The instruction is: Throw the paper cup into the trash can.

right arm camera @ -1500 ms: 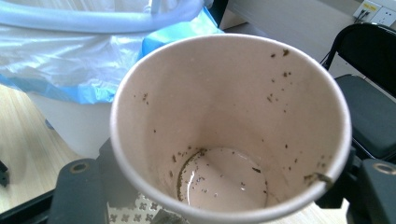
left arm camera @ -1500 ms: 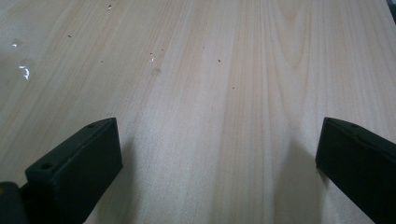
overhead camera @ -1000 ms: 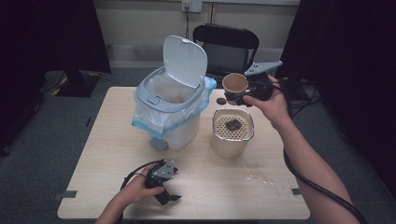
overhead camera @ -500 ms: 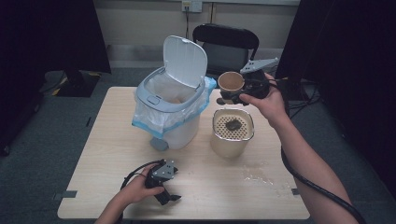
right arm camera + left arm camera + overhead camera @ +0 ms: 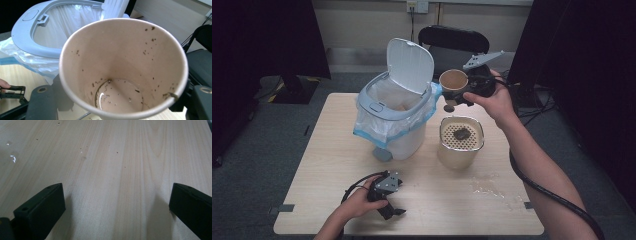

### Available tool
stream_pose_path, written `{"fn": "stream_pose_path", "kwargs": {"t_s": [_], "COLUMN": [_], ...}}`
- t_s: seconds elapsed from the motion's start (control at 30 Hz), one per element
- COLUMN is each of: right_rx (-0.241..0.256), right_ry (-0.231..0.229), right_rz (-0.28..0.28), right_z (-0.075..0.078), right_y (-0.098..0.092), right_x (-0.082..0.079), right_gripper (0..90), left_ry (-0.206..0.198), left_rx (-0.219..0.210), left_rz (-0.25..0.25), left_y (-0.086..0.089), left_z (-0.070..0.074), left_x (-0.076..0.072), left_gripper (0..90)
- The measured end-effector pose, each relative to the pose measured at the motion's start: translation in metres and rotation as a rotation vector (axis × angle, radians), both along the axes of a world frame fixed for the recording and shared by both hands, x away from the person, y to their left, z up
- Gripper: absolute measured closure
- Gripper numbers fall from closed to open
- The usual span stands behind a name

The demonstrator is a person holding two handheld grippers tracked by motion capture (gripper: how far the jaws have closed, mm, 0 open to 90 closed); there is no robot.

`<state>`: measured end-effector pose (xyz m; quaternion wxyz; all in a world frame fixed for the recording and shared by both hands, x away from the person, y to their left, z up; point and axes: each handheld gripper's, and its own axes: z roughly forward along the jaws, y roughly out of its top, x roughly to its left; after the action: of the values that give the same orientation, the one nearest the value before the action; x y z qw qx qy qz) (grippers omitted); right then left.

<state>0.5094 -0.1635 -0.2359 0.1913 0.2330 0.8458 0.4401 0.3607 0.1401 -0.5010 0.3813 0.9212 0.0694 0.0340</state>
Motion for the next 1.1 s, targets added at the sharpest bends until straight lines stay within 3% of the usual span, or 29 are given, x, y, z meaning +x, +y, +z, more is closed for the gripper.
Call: {"fn": "stream_pose_path", "kwargs": {"t_s": [0.53,0.7,1.1], "right_rx": [0.005,0.028,0.028], "right_ry": [0.001,0.01,0.007], "right_rz": [0.03,0.036,0.063], "right_z": [0.018,0.022,0.027], "right_y": [0.015,0.02,0.044], "right_x": [0.005,0.008,0.009], "right_gripper": [26.8,26.8,26.7], "left_ry": [0.001,0.001,-0.001], "left_rx": [0.002,0.002,0.001], "left_rz": [-0.001,-0.001,-0.002], "left_y": [0.0,0.0,0.0], "left_z": [0.0,0.0,0.0], "left_x": [0.0,0.0,0.0], "left_gripper": [0.0,0.0,0.0]}}
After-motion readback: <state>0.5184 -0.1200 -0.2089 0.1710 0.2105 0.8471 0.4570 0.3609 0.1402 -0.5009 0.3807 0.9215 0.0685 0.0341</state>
